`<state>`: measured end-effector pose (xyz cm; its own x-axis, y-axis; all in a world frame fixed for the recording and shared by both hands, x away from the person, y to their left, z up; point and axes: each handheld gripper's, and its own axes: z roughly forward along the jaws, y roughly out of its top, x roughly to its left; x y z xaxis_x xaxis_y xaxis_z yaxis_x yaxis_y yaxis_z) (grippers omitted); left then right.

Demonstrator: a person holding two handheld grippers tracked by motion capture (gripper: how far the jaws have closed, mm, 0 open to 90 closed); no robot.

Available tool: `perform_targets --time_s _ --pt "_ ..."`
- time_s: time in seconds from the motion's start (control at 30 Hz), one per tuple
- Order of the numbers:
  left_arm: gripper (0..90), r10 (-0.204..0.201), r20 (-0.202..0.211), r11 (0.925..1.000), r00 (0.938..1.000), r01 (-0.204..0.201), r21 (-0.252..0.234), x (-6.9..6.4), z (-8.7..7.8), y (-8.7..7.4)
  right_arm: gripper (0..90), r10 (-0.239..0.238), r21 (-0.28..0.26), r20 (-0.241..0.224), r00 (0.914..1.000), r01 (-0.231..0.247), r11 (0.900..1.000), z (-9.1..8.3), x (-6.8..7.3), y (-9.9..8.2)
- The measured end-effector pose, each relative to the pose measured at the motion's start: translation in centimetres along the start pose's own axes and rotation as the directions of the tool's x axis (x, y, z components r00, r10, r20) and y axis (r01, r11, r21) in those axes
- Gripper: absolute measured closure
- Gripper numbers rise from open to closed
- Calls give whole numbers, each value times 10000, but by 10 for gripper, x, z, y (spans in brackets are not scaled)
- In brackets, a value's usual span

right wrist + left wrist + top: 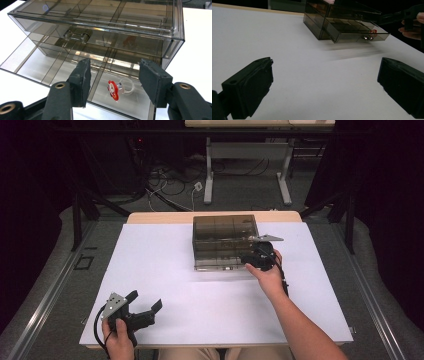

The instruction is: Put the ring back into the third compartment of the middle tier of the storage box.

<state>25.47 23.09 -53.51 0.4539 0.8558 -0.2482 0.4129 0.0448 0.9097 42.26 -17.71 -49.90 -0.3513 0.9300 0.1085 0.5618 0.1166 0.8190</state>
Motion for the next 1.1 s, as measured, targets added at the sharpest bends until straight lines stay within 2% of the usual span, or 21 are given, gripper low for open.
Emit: perform_targets --time_s 0.2,0.43,0.6,0.8,0.97,1.1 --pt "4 -33 15 10000 10000 33 16 0 -2 0 376 3 -143 -181 9998 -6 9999 -3 1 1" --pt "4 -35 -1 10000 10000 35 1 0 -1 0 258 40 -177 -355 9994 -47 9998 -9 5 -1" --pt "4 -34 -2 10000 10000 34 0 0 0 0 159 -65 -442 -430 9991 46 9990 -16 6 -4" --pt "4 16 -29 10000 10000 -16 -2 0 0 0 140 -245 -686 -560 9981 206 9974 -27 8 -8" --pt "4 35 -15 10000 10000 -35 52 0 0 0 54 -376 -947 -878 9954 292 9951 -40 7 -14" --pt "4 30 -19 10000 10000 -30 74 -1 0 0 12 -289 -1131 -1047 9941 169 9934 -50 6 -19"
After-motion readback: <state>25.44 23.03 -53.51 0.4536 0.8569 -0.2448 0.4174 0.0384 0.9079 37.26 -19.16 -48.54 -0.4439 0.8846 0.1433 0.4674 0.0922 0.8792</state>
